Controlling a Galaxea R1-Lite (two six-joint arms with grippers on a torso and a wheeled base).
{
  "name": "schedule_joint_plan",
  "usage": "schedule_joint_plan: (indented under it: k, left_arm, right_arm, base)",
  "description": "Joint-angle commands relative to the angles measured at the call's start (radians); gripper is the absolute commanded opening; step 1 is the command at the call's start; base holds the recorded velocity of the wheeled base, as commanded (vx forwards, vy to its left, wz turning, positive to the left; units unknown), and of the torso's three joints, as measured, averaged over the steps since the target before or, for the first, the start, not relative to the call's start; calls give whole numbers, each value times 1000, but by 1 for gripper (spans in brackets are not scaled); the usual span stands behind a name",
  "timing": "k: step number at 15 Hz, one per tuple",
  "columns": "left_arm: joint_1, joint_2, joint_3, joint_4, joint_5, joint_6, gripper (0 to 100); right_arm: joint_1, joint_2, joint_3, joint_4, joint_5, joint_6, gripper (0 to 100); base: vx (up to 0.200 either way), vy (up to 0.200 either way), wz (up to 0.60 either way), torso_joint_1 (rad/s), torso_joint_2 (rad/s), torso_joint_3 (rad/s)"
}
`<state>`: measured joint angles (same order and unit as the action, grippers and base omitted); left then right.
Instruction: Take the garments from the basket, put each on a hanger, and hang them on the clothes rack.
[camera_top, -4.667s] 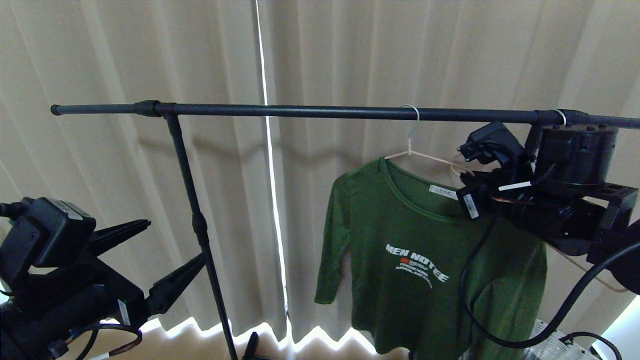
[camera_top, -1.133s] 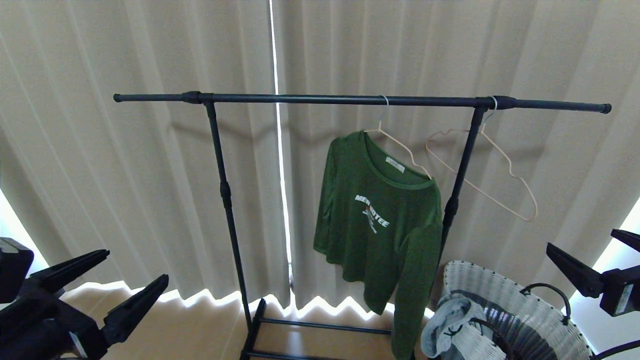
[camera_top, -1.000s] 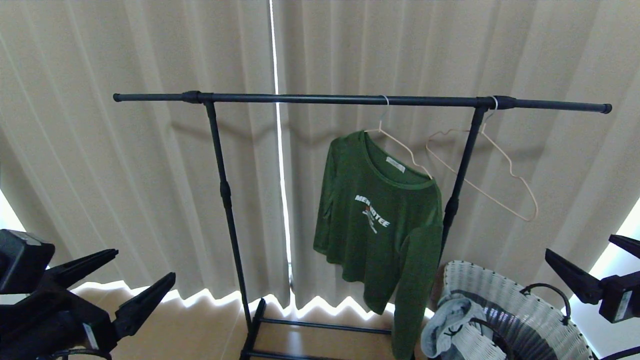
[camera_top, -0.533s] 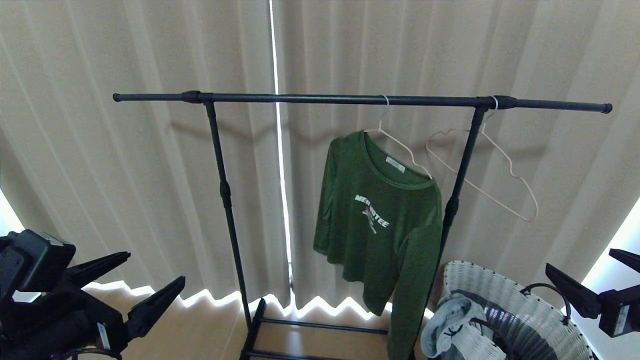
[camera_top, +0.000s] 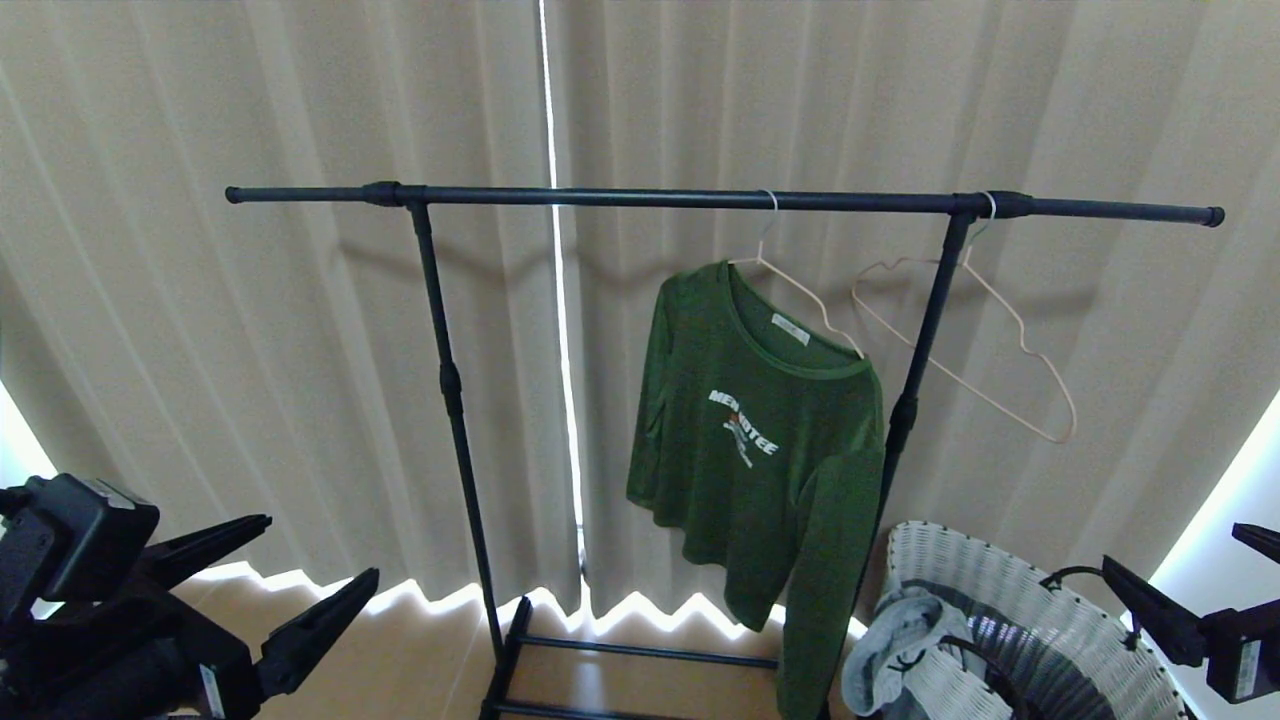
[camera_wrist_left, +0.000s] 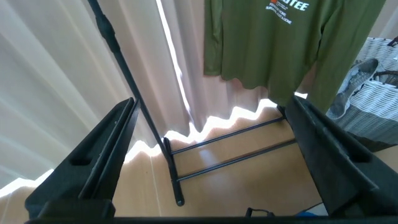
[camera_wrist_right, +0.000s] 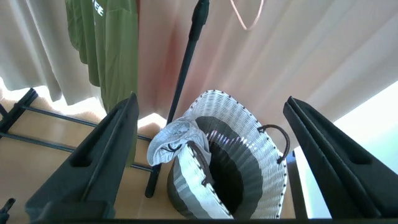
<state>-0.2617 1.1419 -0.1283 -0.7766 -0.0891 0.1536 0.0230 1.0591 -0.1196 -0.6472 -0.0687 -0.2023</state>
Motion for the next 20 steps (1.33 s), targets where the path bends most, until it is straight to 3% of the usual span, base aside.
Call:
schedule_joint_plan:
  k: [1, 6, 20]
  left_arm:
    - [-1, -5, 3, 0, 0, 0, 100]
    - [-16, -5, 7, 0, 0, 3, 100]
    - [-22, -13, 24, -1, 0, 6, 100]
  right_arm:
    - [0, -5, 1, 0, 0, -2, 100]
    - [0, -7, 1, 3, 0, -2, 100]
    - [0, -5, 17, 4, 0, -2, 100]
  base:
    - [0, 0, 0, 0, 0, 0]
    - [0, 0, 0, -103, 242, 135]
    - [0, 0, 0, -176, 467, 288]
